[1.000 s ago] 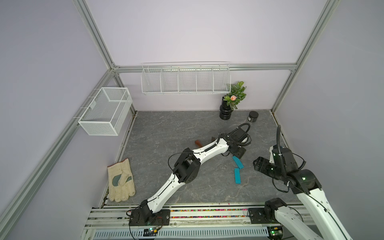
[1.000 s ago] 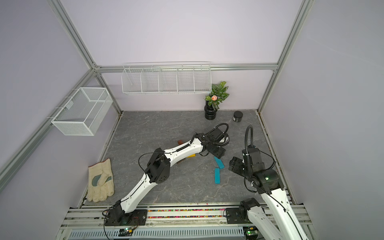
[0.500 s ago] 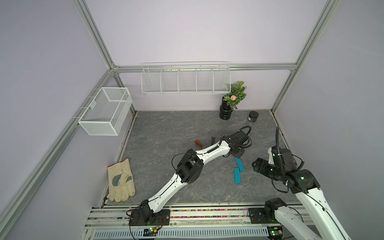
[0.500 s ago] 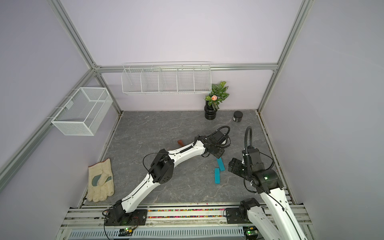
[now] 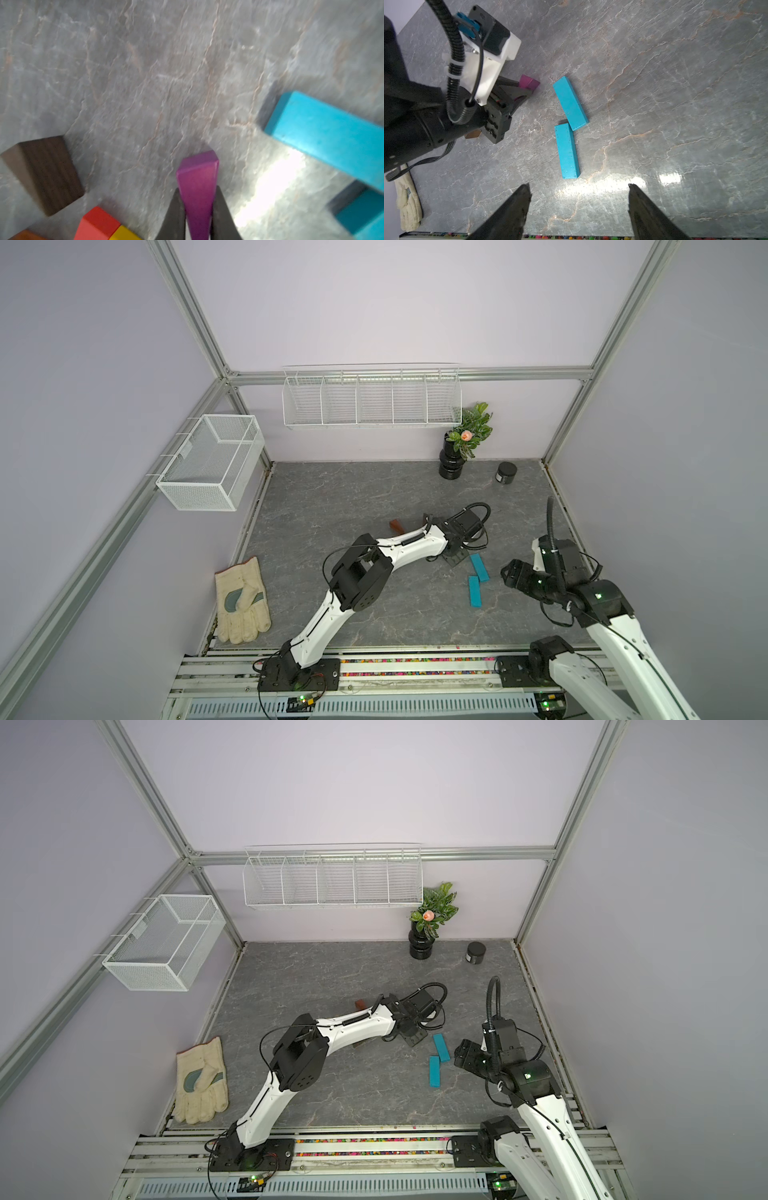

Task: Assemble a small pinwheel with building blocks
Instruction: Assemble the building block at the center of the board.

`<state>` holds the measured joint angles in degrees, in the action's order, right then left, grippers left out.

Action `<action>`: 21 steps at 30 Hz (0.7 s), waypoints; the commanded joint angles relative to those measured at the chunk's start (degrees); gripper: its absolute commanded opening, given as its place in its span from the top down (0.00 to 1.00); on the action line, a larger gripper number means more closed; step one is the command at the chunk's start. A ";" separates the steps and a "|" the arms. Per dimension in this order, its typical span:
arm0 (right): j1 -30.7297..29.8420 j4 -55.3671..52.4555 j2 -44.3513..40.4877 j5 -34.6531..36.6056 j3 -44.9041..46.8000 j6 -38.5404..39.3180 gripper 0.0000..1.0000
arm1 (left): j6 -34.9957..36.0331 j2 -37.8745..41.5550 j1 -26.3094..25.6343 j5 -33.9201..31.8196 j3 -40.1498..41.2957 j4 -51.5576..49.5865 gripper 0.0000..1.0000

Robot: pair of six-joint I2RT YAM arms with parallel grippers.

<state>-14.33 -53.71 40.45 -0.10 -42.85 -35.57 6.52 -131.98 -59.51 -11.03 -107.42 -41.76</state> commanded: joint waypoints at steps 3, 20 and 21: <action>0.26 2.64 0.93 -1.75 1.19 0.61 0.24 | 5.36 1.28 1.30 -1.55 2.17 1.12 0.96; 0.30 3.09 7.87 -7.93 -3.07 8.64 0.19 | 1.70 3.74 5.13 6.76 5.77 5.72 0.67; 0.26 3.00 8.95 -8.45 -3.73 9.25 0.19 | 1.63 3.80 5.34 7.00 5.69 5.72 0.64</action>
<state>-14.33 -51.16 47.33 -6.37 -44.42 -29.43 8.71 -130.39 -54.96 -6.31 -102.52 -36.91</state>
